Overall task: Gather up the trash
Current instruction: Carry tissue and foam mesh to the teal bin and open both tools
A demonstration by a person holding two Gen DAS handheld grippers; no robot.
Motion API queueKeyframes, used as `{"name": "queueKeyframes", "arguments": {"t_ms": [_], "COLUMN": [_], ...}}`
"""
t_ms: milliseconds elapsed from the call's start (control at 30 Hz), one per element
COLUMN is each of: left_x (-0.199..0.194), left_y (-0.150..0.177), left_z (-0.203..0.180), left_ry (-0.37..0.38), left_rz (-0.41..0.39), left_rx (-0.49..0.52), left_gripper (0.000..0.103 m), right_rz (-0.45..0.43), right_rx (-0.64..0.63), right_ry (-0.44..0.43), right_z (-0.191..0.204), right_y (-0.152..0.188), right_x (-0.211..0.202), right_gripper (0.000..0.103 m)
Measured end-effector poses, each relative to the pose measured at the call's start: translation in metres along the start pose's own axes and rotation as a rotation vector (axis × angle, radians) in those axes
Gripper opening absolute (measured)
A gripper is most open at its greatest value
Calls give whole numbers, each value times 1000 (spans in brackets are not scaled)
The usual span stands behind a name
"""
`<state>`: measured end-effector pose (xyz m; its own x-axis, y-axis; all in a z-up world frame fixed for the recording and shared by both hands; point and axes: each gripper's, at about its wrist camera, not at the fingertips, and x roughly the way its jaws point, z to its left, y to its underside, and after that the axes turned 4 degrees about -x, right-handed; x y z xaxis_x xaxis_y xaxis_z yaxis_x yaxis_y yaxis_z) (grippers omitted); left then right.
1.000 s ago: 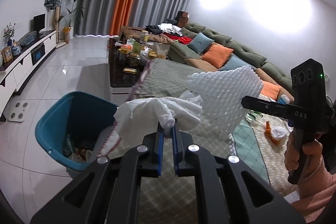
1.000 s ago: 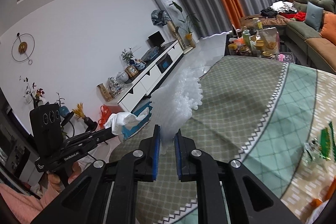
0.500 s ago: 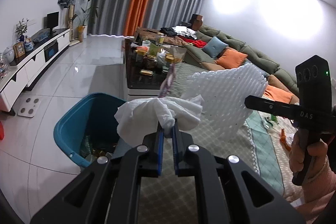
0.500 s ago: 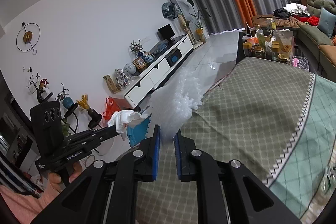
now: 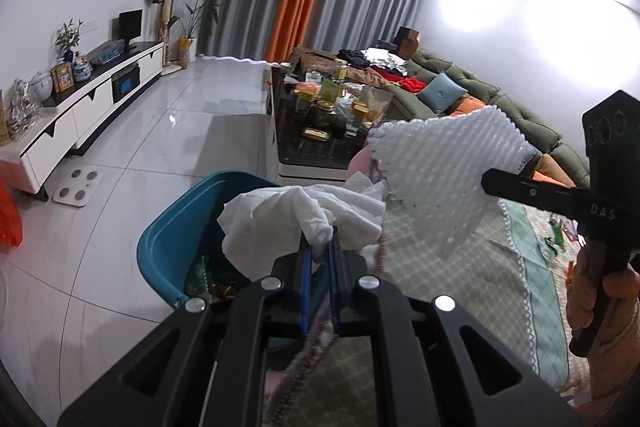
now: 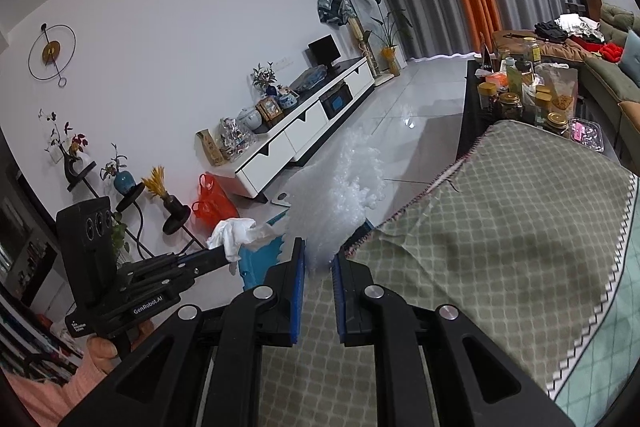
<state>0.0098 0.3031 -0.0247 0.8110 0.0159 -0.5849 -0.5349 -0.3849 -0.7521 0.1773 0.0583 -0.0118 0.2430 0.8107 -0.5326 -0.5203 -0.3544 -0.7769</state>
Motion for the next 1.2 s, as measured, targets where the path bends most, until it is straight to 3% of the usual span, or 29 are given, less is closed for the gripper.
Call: {"name": "queueKeyframes", "arguments": {"t_ms": [933,1200], "left_x": [62,79], "left_y": [6,4], "left_z": [56,66], "left_ry": [-105,-115], "left_rz": [108,136], "left_rx": [-121,-151], "left_gripper": [10,14], "right_rz": [197,266], "right_rx": [-84,-89], "right_ry": [58,44], "right_z": [25,30], "right_y": [-6,-6], "right_x": [98,125], "right_gripper": [13,19]}}
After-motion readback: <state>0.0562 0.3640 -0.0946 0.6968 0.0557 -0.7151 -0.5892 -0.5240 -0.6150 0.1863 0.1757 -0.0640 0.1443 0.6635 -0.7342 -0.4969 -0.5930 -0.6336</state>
